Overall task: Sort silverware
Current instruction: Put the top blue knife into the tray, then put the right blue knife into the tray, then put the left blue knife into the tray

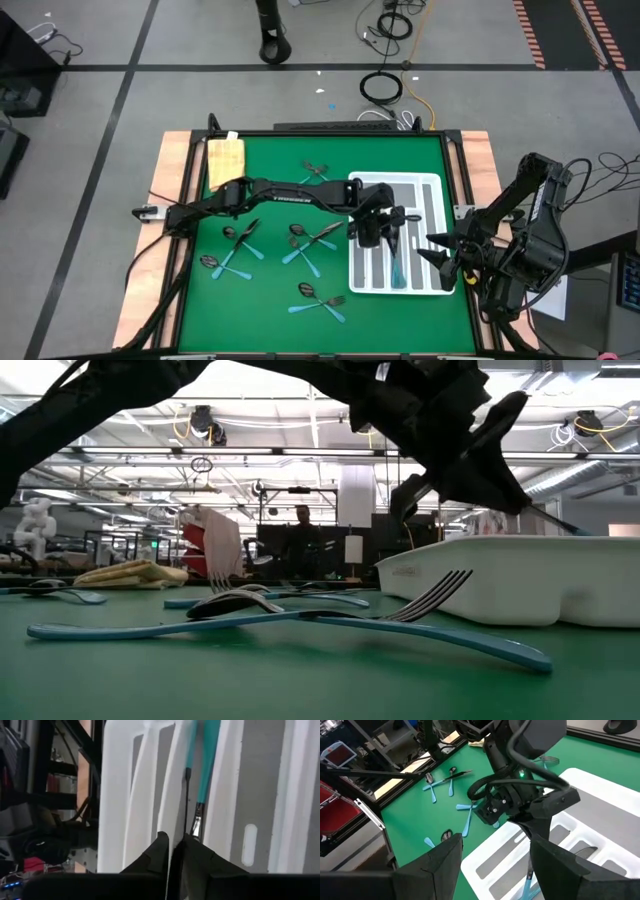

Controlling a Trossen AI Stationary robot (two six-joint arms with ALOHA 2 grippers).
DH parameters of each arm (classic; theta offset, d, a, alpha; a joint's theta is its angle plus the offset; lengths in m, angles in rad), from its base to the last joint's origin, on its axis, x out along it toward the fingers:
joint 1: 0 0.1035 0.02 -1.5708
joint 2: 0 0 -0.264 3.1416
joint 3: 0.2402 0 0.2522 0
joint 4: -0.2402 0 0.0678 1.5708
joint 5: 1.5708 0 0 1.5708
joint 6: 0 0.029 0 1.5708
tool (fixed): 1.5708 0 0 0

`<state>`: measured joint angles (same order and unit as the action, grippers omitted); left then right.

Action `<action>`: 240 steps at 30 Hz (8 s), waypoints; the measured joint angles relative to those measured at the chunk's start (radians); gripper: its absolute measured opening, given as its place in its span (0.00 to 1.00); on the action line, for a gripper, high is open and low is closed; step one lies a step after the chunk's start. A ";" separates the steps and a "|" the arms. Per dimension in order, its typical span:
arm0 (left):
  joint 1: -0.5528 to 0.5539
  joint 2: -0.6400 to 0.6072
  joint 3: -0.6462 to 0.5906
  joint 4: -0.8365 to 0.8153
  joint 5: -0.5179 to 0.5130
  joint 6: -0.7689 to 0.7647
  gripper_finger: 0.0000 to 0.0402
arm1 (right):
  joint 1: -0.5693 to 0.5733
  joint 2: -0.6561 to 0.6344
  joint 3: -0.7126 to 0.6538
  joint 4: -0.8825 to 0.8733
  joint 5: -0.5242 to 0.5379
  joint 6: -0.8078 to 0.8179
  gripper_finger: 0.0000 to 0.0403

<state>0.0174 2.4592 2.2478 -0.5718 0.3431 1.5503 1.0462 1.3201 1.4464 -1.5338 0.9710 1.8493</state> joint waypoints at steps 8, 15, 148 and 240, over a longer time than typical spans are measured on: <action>0.000 0.000 0.000 0.057 0.005 -0.106 0.23 | 0.000 0.000 0.000 0.001 0.000 -0.011 0.54; 0.002 0.002 0.000 0.082 0.005 -0.155 0.28 | 0.000 0.000 0.000 0.001 0.000 -0.021 0.54; 0.360 -0.535 0.000 -0.408 -0.553 -1.298 0.28 | -0.623 0.192 -0.712 0.616 -0.788 0.283 0.04; -0.124 -1.329 -1.367 -0.572 -0.584 -2.621 0.28 | -0.455 0.081 -0.134 -0.037 -0.348 -0.085 0.48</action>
<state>-0.1066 1.1306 0.8810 -1.1434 -0.2405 -1.0705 0.5911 1.4014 1.3121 -1.5710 0.6235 1.7640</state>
